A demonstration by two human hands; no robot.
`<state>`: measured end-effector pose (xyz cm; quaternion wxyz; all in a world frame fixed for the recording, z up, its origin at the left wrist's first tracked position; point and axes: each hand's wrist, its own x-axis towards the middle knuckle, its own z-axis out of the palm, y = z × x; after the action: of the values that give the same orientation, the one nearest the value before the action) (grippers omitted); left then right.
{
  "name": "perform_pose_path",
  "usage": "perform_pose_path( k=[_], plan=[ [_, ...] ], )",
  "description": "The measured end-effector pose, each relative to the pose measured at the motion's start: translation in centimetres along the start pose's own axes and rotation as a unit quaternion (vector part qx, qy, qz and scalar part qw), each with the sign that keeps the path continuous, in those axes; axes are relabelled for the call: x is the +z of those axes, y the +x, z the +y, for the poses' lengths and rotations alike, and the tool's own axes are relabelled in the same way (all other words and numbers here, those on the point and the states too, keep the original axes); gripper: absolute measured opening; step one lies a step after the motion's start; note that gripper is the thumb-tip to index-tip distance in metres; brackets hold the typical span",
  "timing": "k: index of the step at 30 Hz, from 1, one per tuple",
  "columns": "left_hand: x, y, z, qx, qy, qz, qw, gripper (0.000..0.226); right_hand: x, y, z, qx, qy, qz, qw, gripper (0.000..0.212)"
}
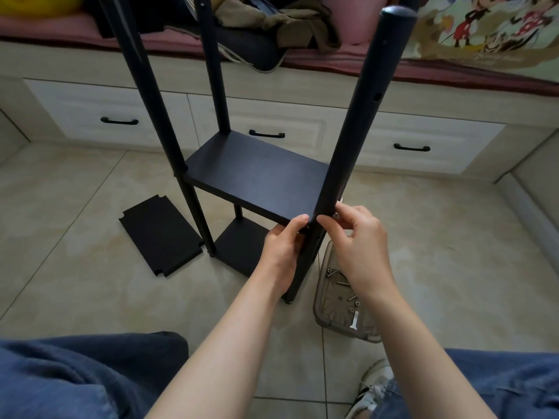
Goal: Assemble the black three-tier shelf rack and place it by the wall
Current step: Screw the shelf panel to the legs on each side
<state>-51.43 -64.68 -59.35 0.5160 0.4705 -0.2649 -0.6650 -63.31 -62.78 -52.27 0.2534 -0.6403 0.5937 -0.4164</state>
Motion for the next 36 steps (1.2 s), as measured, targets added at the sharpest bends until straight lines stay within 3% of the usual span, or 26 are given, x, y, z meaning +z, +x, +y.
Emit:
perform_pose_path(
  k=[3, 9, 16, 23, 29, 36],
  plan=[
    [0.3, -0.4, -0.5, 0.005, 0.008, 0.005, 1.0, 0.049, -0.5, -0.1, 0.2, 0.002, 0.003, -0.003, 1.0, 0.028],
    [0.1, -0.6, -0.1, -0.001, 0.02, -0.009, 1.0, 0.062, -1.2, 0.1, 0.4, 0.016, 0.007, -0.018, 1.0, 0.026],
    [-0.8, -0.2, 0.5, -0.005, -0.024, -0.072, 0.997, 0.048, -1.1, 0.1, 0.5, 0.035, 0.031, -0.024, 0.999, 0.033],
    [-1.0, -0.1, 0.4, -0.012, -0.037, -0.078, 0.996, 0.045, -1.6, -1.4, 3.4, 0.081, 0.051, 0.039, 0.995, 0.023],
    [-1.1, 0.3, 0.2, -0.011, -0.043, -0.078, 0.996, 0.045, 1.0, -4.3, 4.7, 0.113, 0.154, 0.082, 0.978, 0.023],
    [-1.2, 0.4, 0.2, -0.008, -0.031, -0.062, 0.998, 0.056, 1.9, -5.4, 4.9, 0.11, 0.168, 0.064, 0.978, 0.028]
  ],
)
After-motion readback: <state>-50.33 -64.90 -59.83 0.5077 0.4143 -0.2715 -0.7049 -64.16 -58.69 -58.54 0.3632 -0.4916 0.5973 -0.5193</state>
